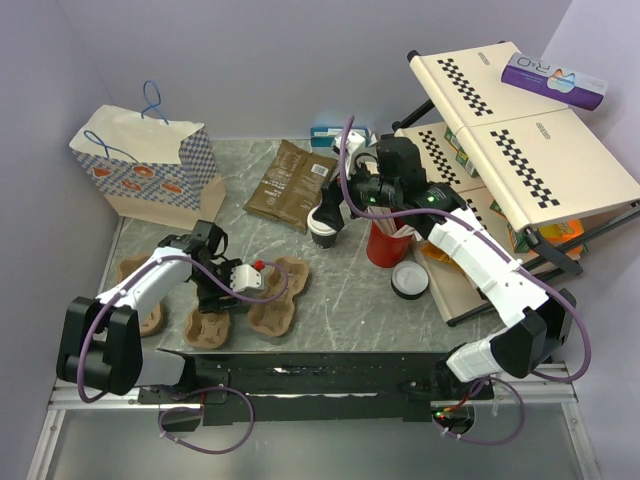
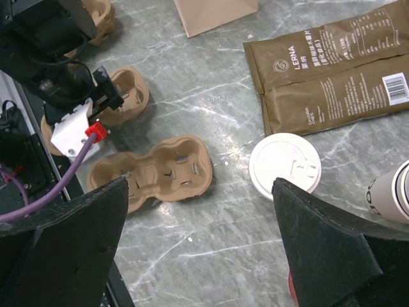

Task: Pack the takeout coffee

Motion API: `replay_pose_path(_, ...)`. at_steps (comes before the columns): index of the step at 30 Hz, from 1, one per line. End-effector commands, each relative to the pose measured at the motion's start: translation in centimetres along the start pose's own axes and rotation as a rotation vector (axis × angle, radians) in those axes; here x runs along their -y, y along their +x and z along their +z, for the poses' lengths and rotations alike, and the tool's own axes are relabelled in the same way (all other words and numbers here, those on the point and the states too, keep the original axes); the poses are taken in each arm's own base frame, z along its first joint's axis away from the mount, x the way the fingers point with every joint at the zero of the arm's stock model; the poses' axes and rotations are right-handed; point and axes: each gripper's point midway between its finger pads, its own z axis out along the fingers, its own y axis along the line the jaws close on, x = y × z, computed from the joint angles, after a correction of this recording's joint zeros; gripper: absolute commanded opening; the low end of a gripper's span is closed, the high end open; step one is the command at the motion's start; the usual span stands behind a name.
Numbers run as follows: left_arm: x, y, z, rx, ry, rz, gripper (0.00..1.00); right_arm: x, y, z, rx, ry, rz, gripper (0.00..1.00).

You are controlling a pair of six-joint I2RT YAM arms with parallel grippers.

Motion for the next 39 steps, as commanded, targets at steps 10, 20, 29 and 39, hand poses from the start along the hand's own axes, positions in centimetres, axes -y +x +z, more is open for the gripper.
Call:
replay_pose_path(10, 2.4, 2.8, 0.0, -0.098, -0.016, 0.041, 0.47, 0.4, -0.9, -0.8, 0.034, 0.014, -0.005, 0.99)
replay_pose_path(20, 0.5, 2.1, -6.3, -0.086, -0.193, -0.026, 0.34, 0.6, -1.1, -0.1, 0.025, 0.004, 0.007, 0.99)
replay_pose_path(29, -1.9, 8.6, -12.7, -0.198, -0.3, -0.196, 0.34, 0.5, -1.2, 0.9, 0.022, -0.023, 0.041, 0.99)
replay_pose_path(39, -2.6, 12.7, -13.1, -0.26, -0.217, -0.235, 0.38, 0.4, -0.8, 1.3, 0.008, -0.035, 0.07, 0.99)
